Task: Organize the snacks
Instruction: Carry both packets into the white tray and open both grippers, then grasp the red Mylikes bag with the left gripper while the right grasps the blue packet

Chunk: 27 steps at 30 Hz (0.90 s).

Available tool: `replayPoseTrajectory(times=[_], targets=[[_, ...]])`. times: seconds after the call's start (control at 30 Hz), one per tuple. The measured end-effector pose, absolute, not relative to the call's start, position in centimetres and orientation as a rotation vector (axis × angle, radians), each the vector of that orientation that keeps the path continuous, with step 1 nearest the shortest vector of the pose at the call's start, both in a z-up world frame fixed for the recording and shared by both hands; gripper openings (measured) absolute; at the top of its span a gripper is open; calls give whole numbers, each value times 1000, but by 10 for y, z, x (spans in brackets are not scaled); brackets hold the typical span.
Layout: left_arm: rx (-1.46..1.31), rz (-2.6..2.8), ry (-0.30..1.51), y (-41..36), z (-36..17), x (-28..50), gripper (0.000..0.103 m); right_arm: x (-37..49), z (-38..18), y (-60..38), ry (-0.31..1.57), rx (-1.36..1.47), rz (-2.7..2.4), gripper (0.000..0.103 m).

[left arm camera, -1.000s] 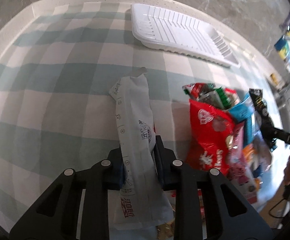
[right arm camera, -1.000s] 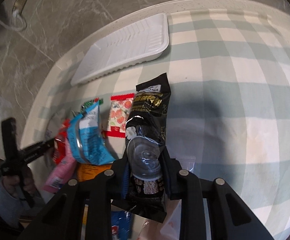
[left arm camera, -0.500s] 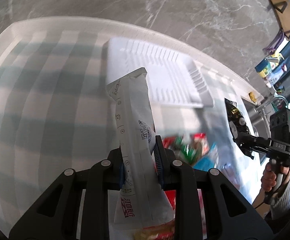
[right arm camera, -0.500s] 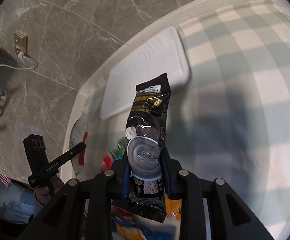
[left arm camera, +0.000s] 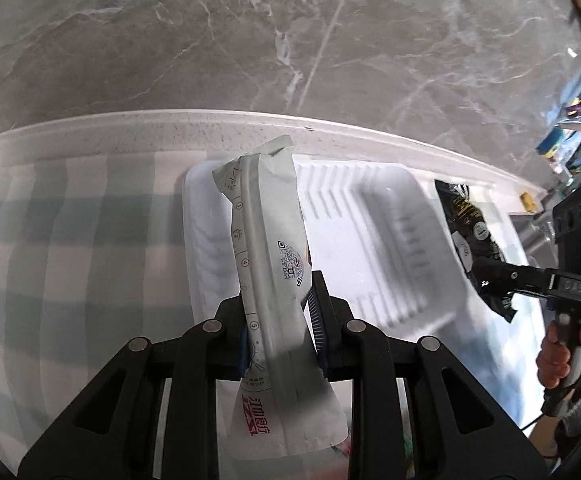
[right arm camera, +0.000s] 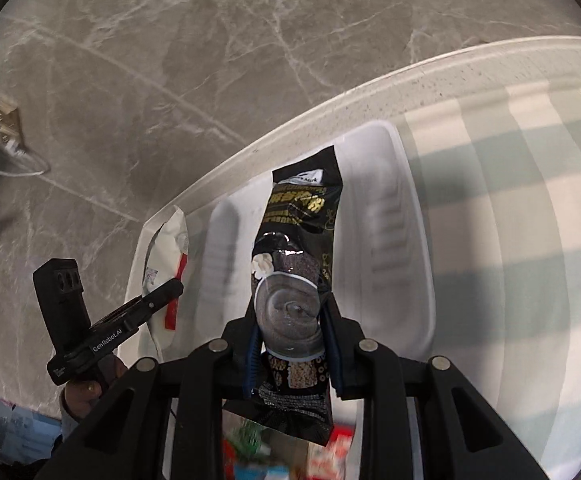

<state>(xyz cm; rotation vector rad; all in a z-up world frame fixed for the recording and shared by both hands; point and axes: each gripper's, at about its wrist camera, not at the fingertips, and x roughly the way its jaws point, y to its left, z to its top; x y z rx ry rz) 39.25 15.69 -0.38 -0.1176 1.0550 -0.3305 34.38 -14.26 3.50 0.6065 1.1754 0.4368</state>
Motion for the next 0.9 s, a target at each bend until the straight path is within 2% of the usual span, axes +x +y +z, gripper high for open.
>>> replayPoseTrajectory(times=[0.17, 0.23, 0.3, 0.37, 0.4, 0.43, 0.47, 0.53, 0.9], targets=[[-120, -363, 1126, 154, -29, 426, 23, 371, 20, -141, 1195, 542, 377, 35], [-111, -360, 1149, 152, -38, 435, 23, 376, 16, -139, 1204, 495, 343, 44], [-99, -355, 1148, 151, -43, 438, 24, 379, 14, -139, 1199, 468, 333, 62], [-80, -346, 1120, 151, -42, 440, 25, 380, 16, -137, 1179, 424, 325, 68], [-76, -345, 1105, 151, -41, 439, 27, 381, 17, -134, 1171, 400, 321, 68], [-77, -337, 1084, 152, -39, 437, 33, 380, 20, -132, 1160, 365, 319, 68], [-82, -333, 1068, 154, -35, 434, 52, 380, 23, -130, 1152, 349, 322, 68], [-89, -340, 1049, 156, -27, 430, 71, 376, 29, -125, 1136, 326, 332, 68], [-89, -332, 953, 170, 26, 354, 71, 319, 65, -114, 1058, 275, 396, 69]])
